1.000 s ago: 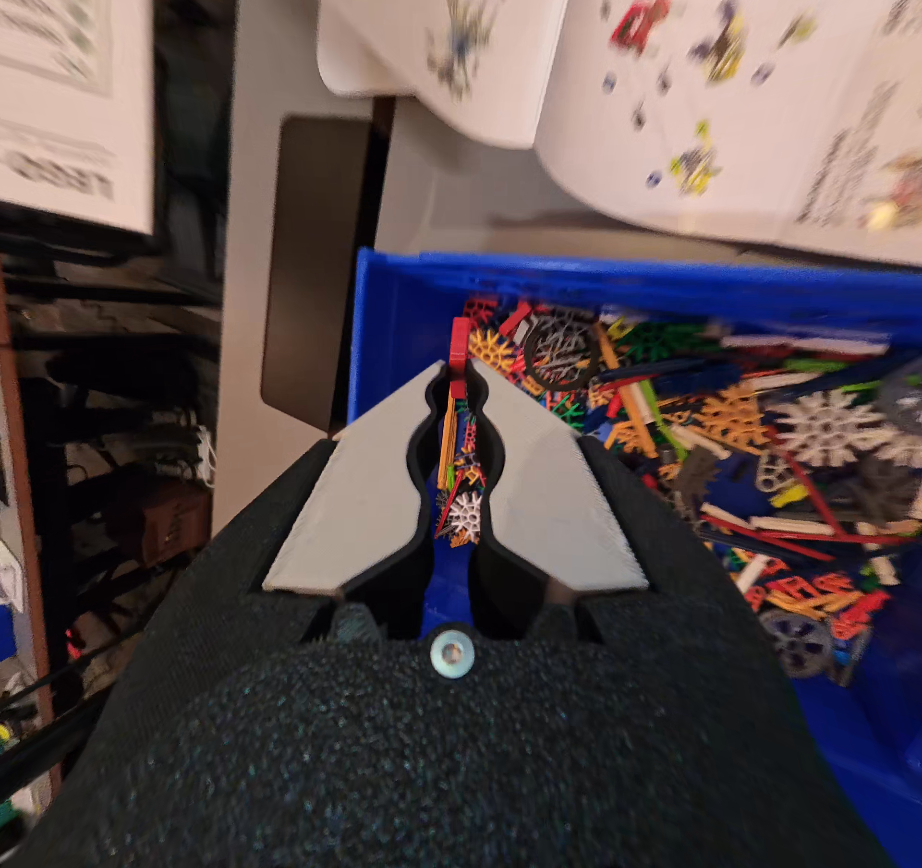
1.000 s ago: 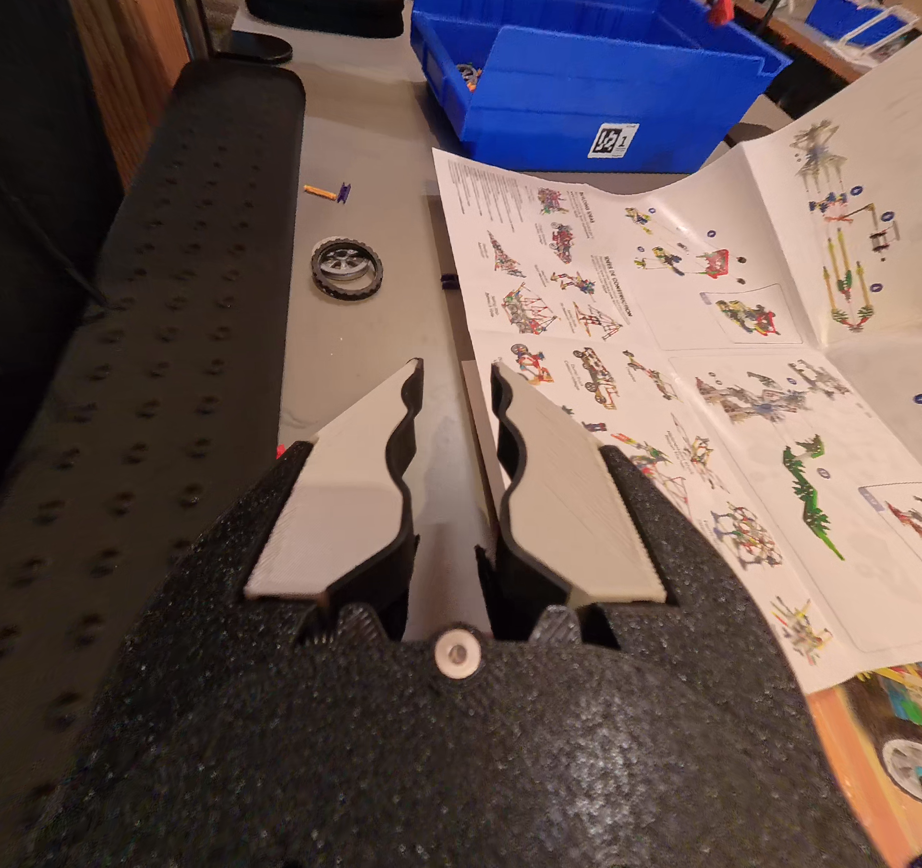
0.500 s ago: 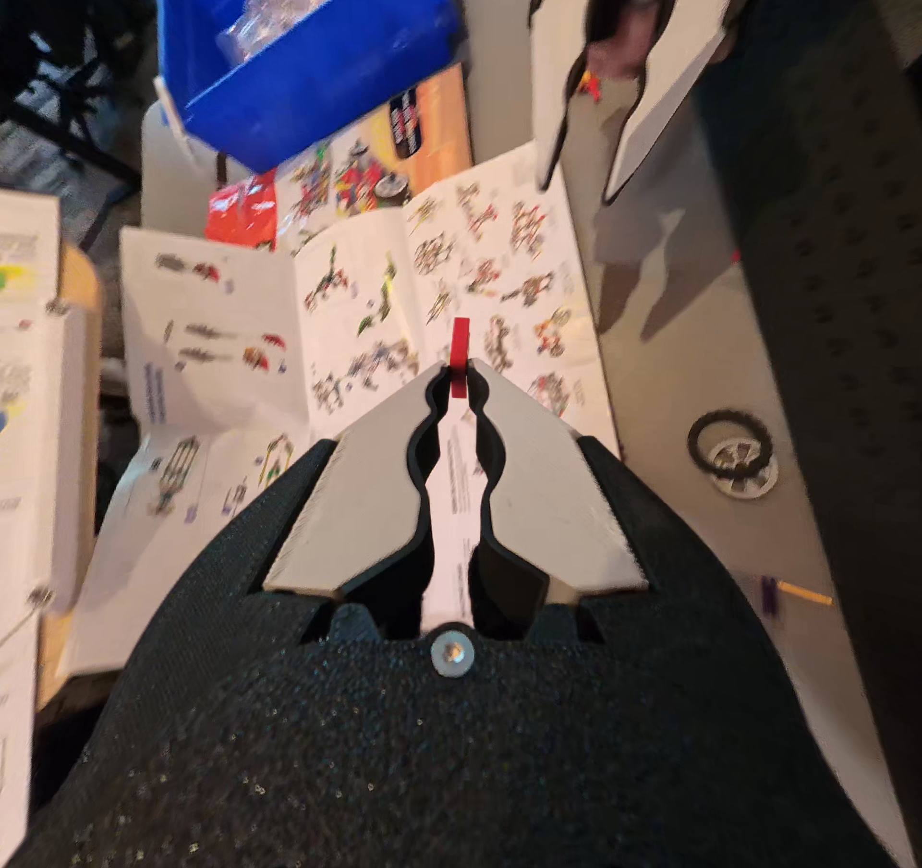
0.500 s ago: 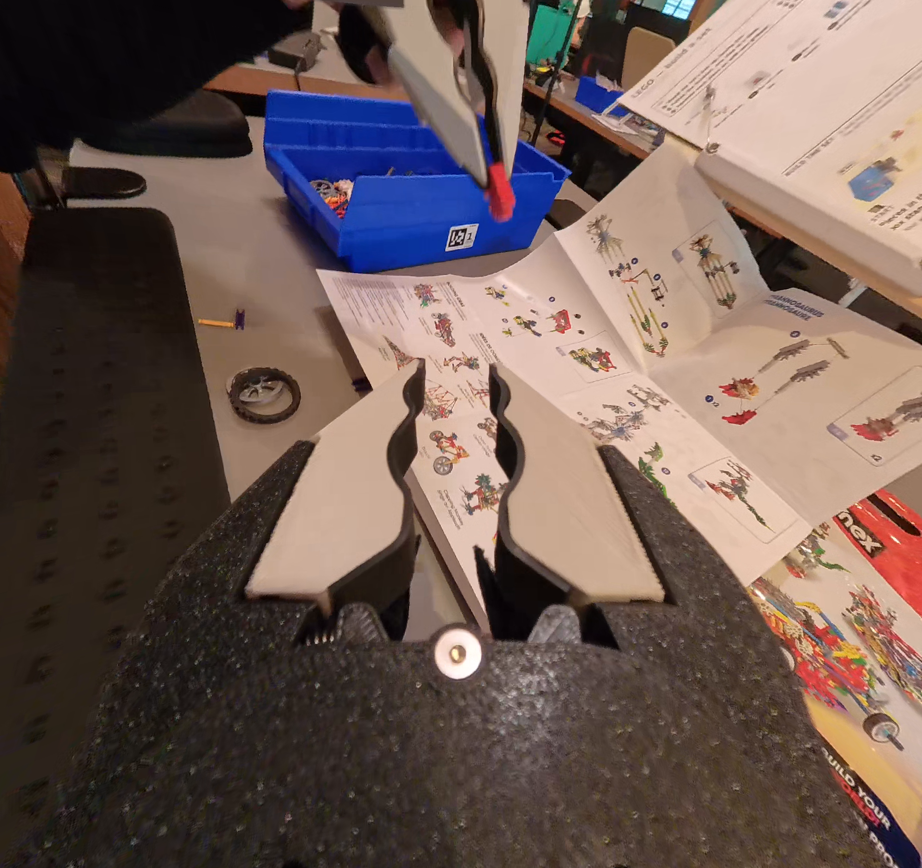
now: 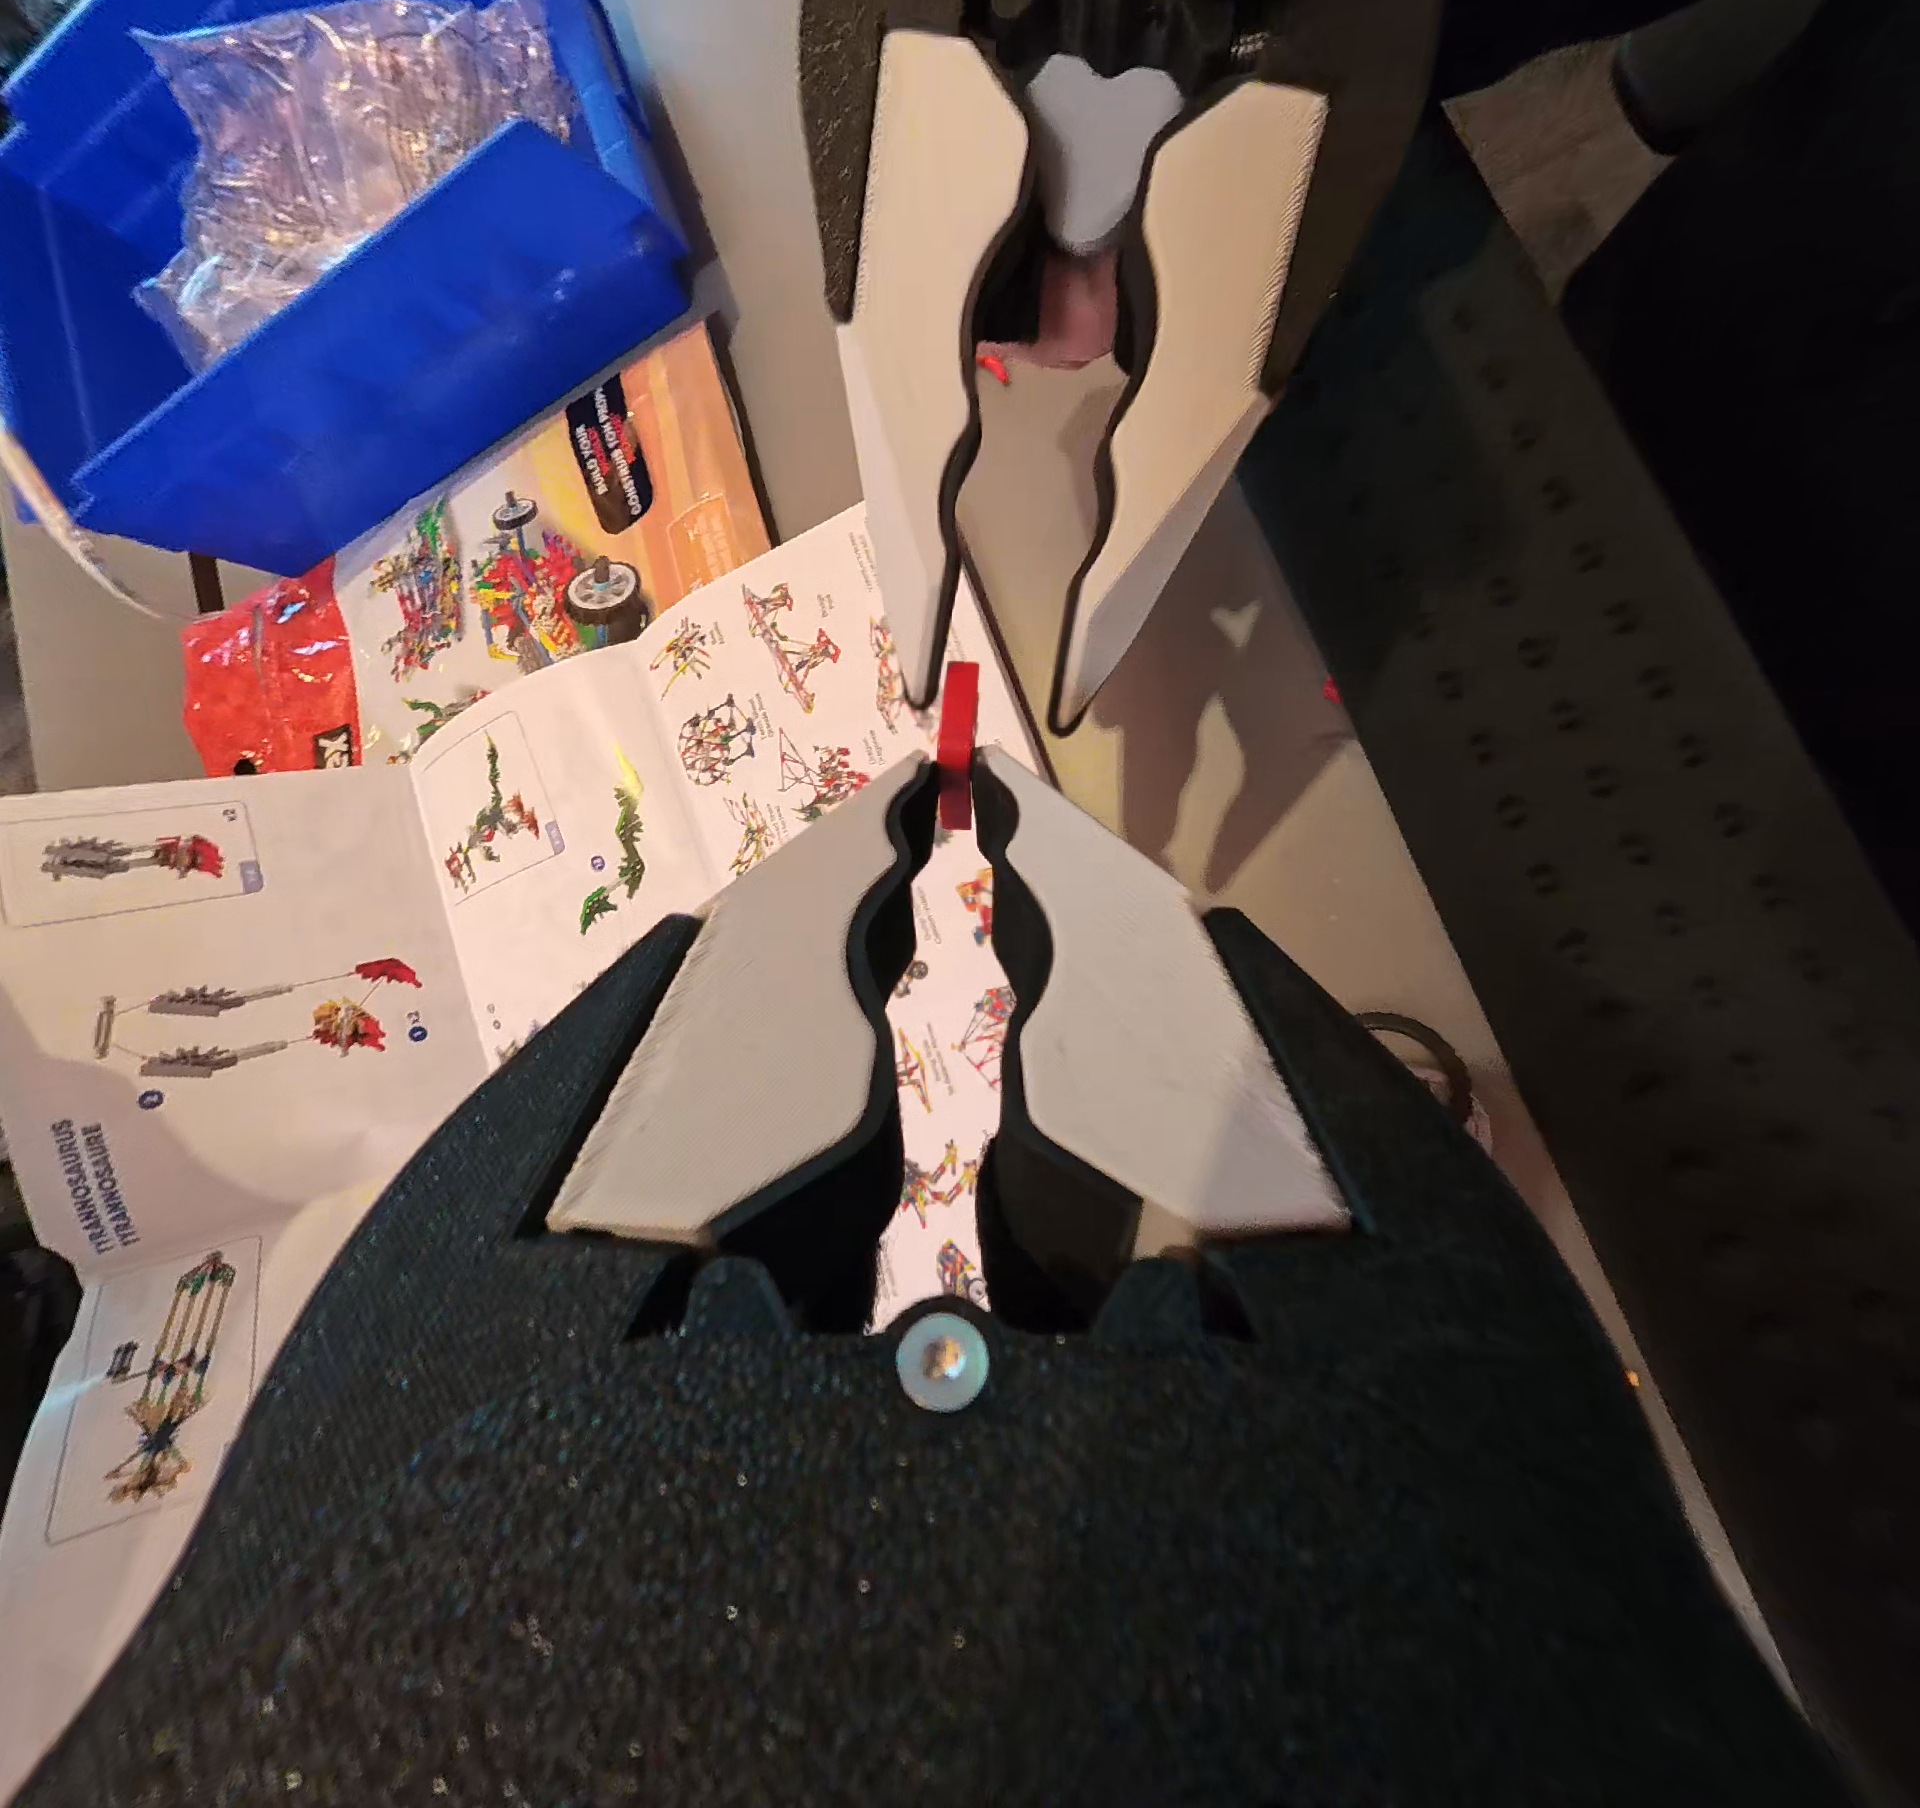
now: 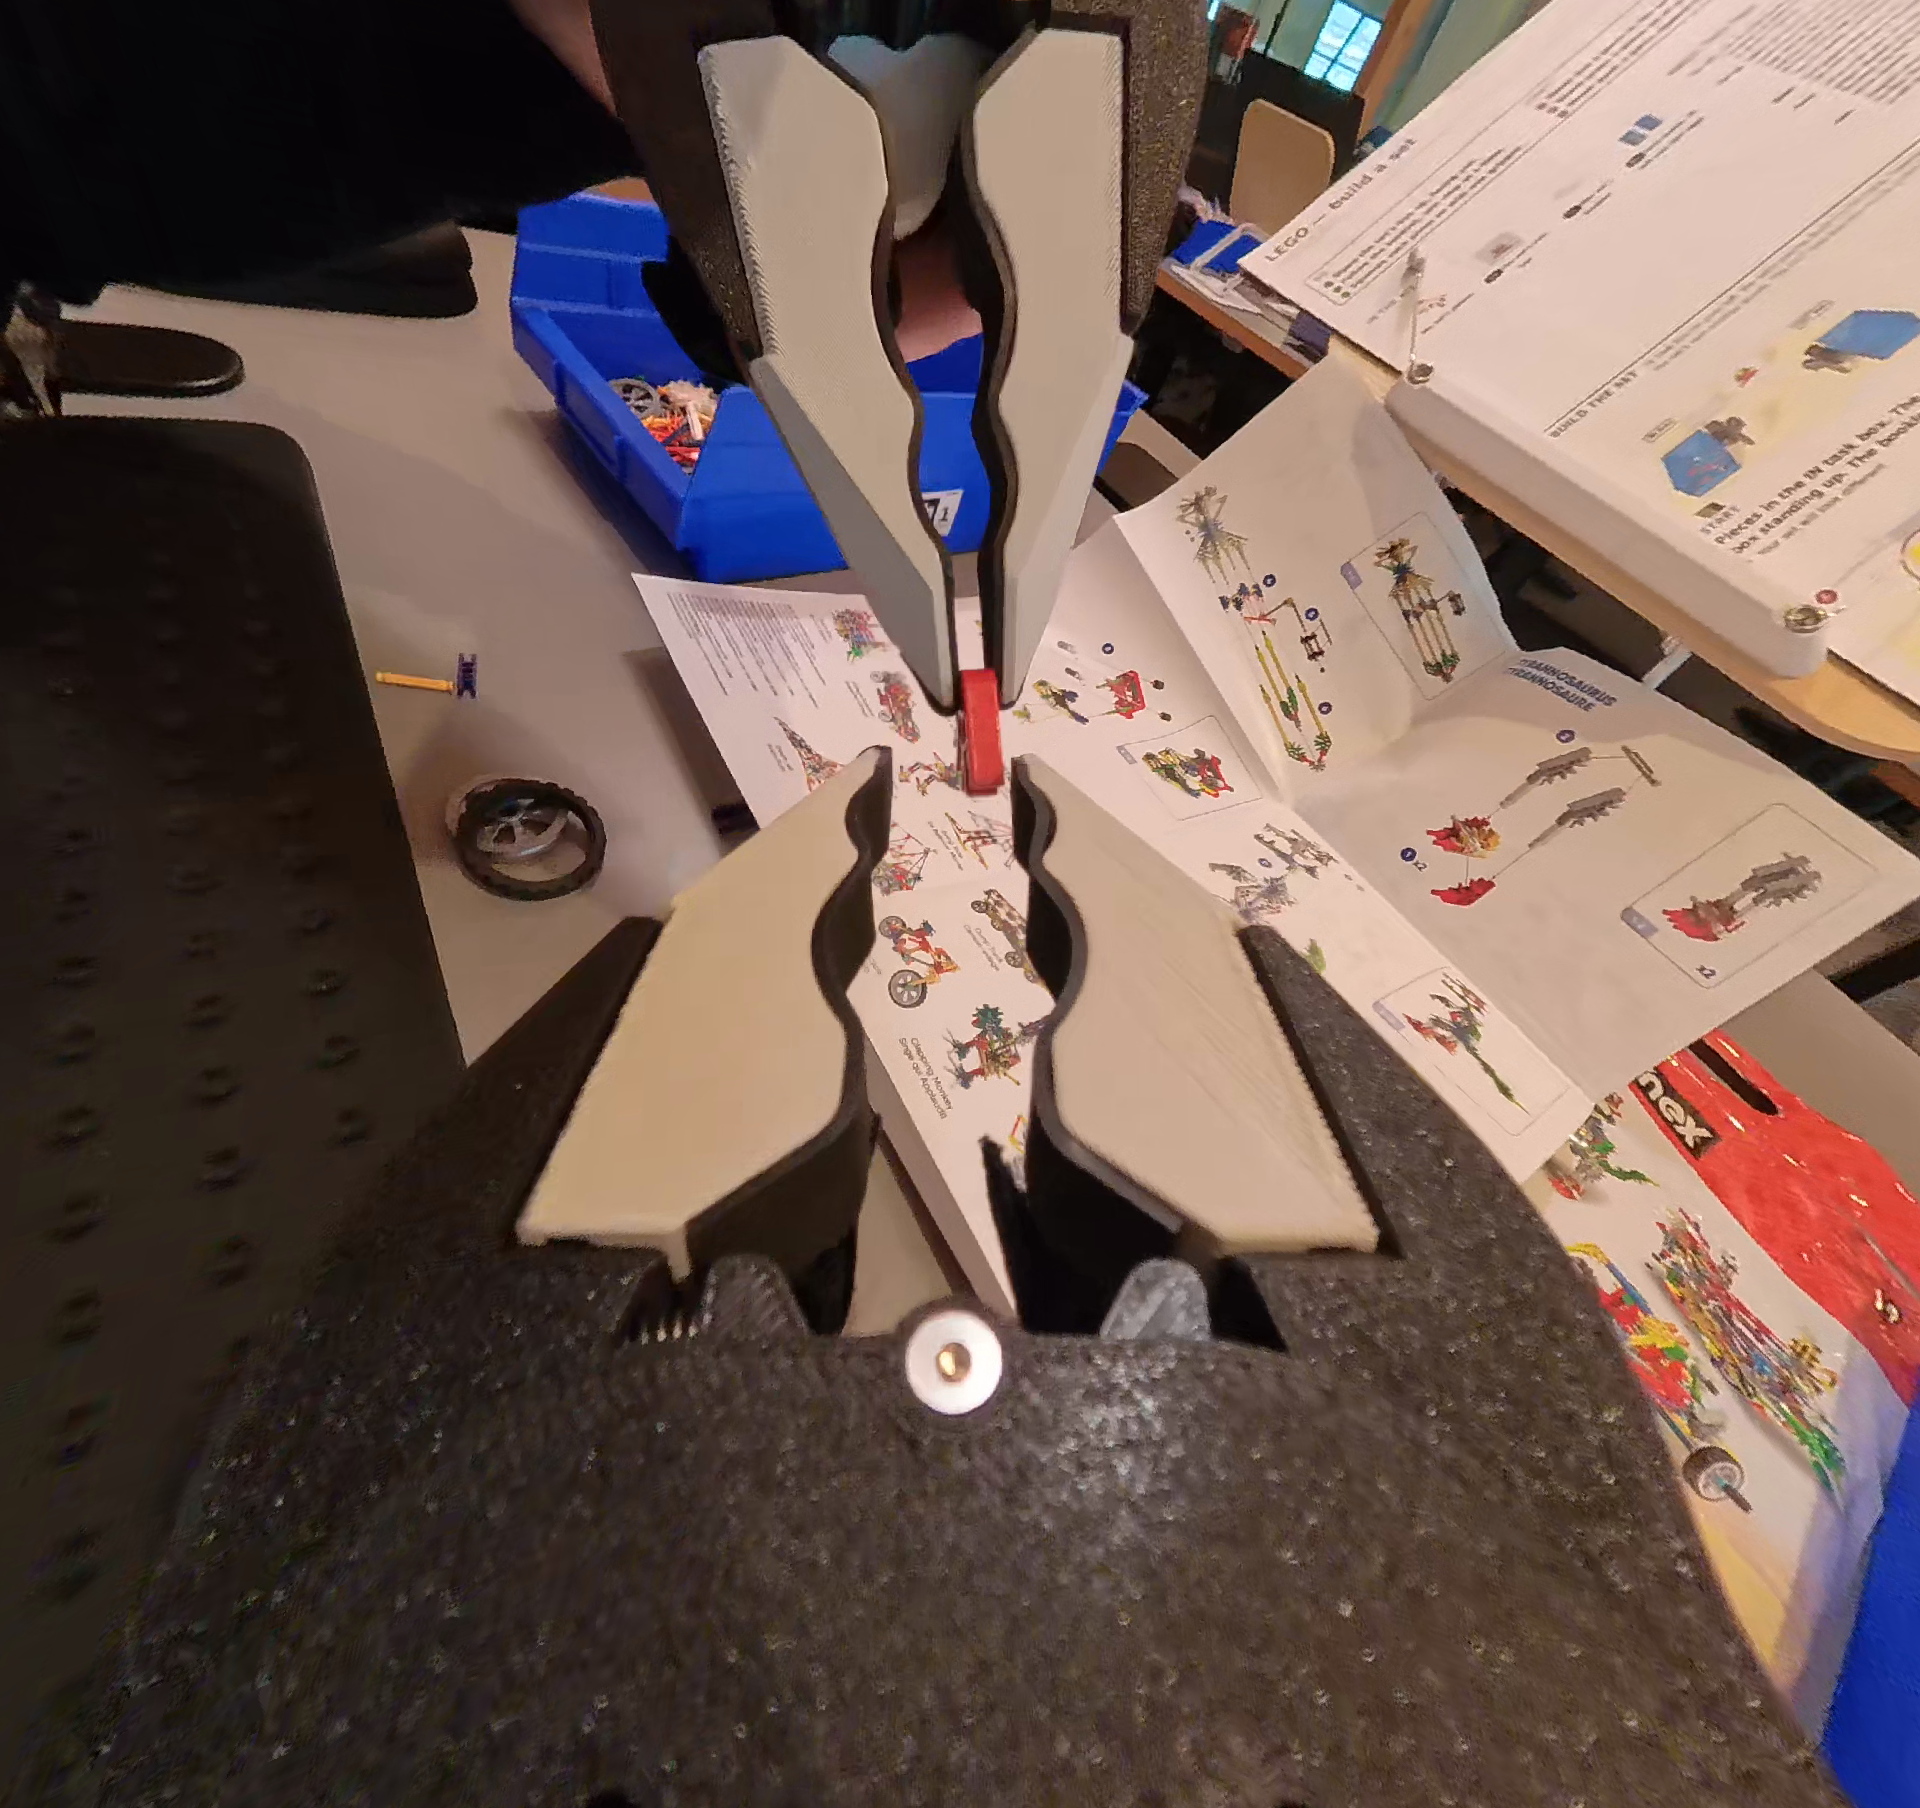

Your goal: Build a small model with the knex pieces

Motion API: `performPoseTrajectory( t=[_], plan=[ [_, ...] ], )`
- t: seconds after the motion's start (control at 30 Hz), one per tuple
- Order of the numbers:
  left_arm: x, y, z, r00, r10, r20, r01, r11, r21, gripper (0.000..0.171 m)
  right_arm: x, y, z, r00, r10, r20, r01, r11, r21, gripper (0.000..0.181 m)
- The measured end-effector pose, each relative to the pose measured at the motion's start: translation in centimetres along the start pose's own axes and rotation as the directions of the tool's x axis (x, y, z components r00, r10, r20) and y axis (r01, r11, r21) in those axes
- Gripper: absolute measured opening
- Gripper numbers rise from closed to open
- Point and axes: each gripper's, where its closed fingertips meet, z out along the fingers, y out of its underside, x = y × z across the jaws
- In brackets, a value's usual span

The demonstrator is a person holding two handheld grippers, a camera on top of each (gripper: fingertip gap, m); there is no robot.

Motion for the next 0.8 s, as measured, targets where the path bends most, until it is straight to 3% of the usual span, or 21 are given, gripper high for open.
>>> performPoseTrajectory(
  t=[0.13,0.33,0.47,0.57,0.8],
  plan=[
    [0.7,-0.3,0.6,0.999,0.021,-0.035,-0.021,1.000,-0.007,0.004,-0.1,0.5,0.1,1.000,-0.004,0.002,0.004,1.000,-0.016,0.007],
    [0.3,-1.1,0.9,0.999,0.021,-0.036,-0.020,0.999,0.047,0.004,0.4,0.5,-0.7,0.997,0.070,-0.010,-0.070,0.997,0.021,0.006],
    [-1.2,-1.8,0.9,0.999,-0.032,0.009,0.031,0.993,0.115,0.019,1.9,0.0,-2.0,0.981,0.187,-0.042,-0.181,0.977,0.109,0.006],
    [-1.9,-2.4,1.0,0.993,-0.120,-0.017,0.121,0.969,0.215,0.027,3.3,-0.5,-3.2,0.954,0.296,-0.053,-0.280,0.938,0.204,0.006],
    [-2.1,-4.4,1.8,0.954,-0.248,-0.170,0.298,0.857,0.421,0.014,4.4,-0.7,-4.7,0.898,0.439,0.008,-0.418,0.850,0.322,0.006]
  ],
)
